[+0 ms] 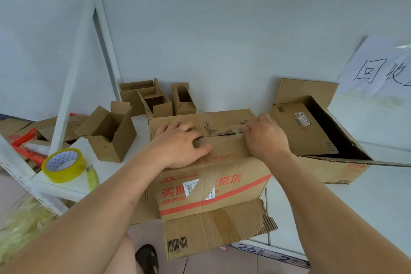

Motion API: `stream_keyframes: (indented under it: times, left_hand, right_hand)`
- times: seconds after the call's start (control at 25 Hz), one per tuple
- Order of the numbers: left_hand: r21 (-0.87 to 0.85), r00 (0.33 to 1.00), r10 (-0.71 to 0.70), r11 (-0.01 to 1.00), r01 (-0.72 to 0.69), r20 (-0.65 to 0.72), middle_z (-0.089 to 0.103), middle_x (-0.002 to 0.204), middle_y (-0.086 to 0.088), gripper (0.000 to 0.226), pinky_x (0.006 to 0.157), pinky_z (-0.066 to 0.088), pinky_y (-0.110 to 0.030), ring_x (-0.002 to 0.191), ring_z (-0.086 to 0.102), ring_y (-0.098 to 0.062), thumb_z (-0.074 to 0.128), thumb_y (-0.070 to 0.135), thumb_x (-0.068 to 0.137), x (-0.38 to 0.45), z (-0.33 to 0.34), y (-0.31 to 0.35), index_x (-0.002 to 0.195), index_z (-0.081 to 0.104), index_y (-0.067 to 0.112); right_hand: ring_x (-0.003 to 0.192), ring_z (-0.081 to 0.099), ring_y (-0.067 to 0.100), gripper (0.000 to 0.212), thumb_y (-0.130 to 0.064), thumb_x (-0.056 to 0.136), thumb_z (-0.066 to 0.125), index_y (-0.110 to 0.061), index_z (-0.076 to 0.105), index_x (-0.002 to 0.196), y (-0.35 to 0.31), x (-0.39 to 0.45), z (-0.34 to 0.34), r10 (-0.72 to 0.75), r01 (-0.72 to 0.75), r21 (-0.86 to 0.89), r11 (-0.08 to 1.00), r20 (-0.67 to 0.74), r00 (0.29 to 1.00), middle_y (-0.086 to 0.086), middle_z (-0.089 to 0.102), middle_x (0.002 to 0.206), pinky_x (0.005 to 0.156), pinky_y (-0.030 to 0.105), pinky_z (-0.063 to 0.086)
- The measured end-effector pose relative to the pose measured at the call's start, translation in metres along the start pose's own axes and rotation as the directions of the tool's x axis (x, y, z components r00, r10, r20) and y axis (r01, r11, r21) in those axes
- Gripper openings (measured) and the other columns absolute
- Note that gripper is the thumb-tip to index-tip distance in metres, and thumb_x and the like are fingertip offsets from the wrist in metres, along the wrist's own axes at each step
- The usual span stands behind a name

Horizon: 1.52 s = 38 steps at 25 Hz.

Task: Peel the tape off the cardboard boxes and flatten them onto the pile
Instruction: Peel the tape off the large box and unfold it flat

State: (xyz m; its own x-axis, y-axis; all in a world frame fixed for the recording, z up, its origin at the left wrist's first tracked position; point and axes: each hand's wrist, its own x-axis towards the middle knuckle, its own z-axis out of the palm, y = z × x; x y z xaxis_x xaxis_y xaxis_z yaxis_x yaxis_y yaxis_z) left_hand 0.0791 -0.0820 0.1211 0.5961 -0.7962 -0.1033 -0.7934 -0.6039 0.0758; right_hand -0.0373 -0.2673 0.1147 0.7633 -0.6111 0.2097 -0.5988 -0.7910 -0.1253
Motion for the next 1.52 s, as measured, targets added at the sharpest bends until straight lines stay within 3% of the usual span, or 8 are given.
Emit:
stream_keyframes:
  times: [0.16, 0.36, 0.72, 0.84, 1.04, 1.24, 1.4, 1.52]
  left_hand:
    - [-0.013, 0.994, -0.095, 0.995, 0.096, 0.058, 0.008, 0.163, -0.007, 0.108, 0.118, 0.008, -0.055, 0.149, 0.003, -0.03, 0.014, 0.092, 0.072, 0.01, 0.006, 0.042, 0.153, 0.023, 0.02]
    - [0.018, 0.998, -0.05, 0.999, 0.049, 0.049, -0.005, 0.164, -0.001, 0.103, 0.12, 0.001, -0.052, 0.15, -0.007, -0.025, 0.009, 0.09, 0.075, 0.01, 0.015, 0.03, 0.155, 0.011, 0.025]
    - [0.037, 0.997, 0.012, 0.999, -0.015, 0.073, -0.001, 0.164, -0.002, 0.101, 0.121, 0.001, -0.045, 0.15, -0.005, -0.023, 0.013, 0.091, 0.073, 0.022, 0.007, 0.044, 0.154, 0.014, 0.032]
    - [0.061, 1.0, -0.005, 0.998, 0.005, -0.003, 0.007, 0.163, -0.006, 0.116, 0.121, 0.005, -0.046, 0.15, 0.0, -0.024, 0.013, 0.095, 0.069, 0.025, 0.016, 0.07, 0.154, 0.018, 0.016]
    - [0.096, 0.993, 0.082, 0.991, -0.09, 0.085, -0.006, 0.164, 0.0, 0.121, 0.121, -0.001, -0.042, 0.15, -0.009, -0.02, 0.013, 0.096, 0.061, 0.017, 0.013, 0.062, 0.155, 0.011, 0.021]
    - [0.147, 0.993, 0.099, 0.983, -0.108, 0.071, 0.004, 0.163, -0.004, 0.119, 0.12, 0.005, -0.043, 0.149, 0.002, -0.023, 0.017, 0.095, 0.062, 0.021, 0.009, 0.076, 0.155, 0.008, 0.021]
    - [0.117, 0.975, 0.212, 0.969, -0.218, 0.067, 0.002, 0.163, 0.003, 0.11, 0.12, 0.005, -0.047, 0.149, -0.001, -0.022, 0.022, 0.094, 0.068, 0.036, 0.016, 0.106, 0.155, 0.004, 0.029]
    - [0.133, 0.973, 0.226, 0.964, -0.231, 0.052, -0.003, 0.163, 0.007, 0.1, 0.12, 0.002, -0.046, 0.149, -0.005, -0.019, 0.02, 0.089, 0.075, 0.034, 0.022, 0.103, 0.155, 0.007, 0.03]
  right_hand:
    - [0.119, 0.048, 0.032, 0.061, -0.057, 0.1, 0.027, -0.012, 0.065, 0.116, -0.016, -0.006, 0.002, -0.031, 0.038, -0.081, 0.996, 0.083, 0.996, 0.013, 0.052, 0.126, 0.096, 0.04, 0.042]
    - [0.098, 0.063, 0.034, 0.031, -0.012, 0.094, 0.051, -0.019, 0.064, 0.121, 0.036, 0.007, -0.004, 0.047, -0.029, 0.151, 0.988, -0.116, 0.992, 0.012, 0.06, 0.113, 0.08, 0.038, 0.048]
    - [0.098, 0.058, 0.029, 0.048, -0.058, 0.096, 0.037, -0.017, 0.063, 0.102, 0.027, -0.004, -0.018, 0.141, -0.167, 0.166, 0.972, 0.159, 0.977, 0.004, 0.052, 0.106, 0.092, 0.041, 0.045]
    - [0.094, 0.061, 0.03, 0.029, -0.032, 0.097, 0.047, -0.012, 0.063, 0.112, 0.038, 0.004, -0.007, 0.174, -0.18, 0.189, 0.965, 0.047, 0.984, 0.008, 0.057, 0.114, 0.076, 0.034, 0.043]
    - [0.084, 0.07, 0.02, 0.034, -0.012, 0.094, 0.054, -0.024, 0.059, 0.125, 0.081, -0.005, 0.003, 0.38, -0.382, 0.721, 0.578, 0.176, 0.908, 0.001, 0.069, 0.11, 0.075, 0.041, 0.059]
    - [0.079, 0.055, 0.026, 0.028, -0.033, 0.095, 0.042, -0.012, 0.056, 0.083, 0.07, -0.013, -0.01, 0.233, -0.386, 0.758, 0.525, 0.308, 0.922, 0.007, 0.058, 0.083, 0.073, 0.037, 0.045]
    - [0.086, 0.062, 0.025, 0.039, -0.05, 0.092, 0.055, -0.012, 0.062, 0.088, 0.055, -0.009, 0.004, 0.248, -0.332, 0.569, 0.752, 0.223, 0.943, 0.003, 0.065, 0.086, 0.068, 0.034, 0.046]
    - [0.078, 0.066, 0.016, 0.019, -0.029, 0.094, 0.062, -0.012, 0.07, 0.095, 0.071, -0.012, 0.014, 0.34, -0.413, 0.791, 0.452, 0.275, 0.899, 0.0, 0.071, 0.089, 0.069, 0.031, 0.054]
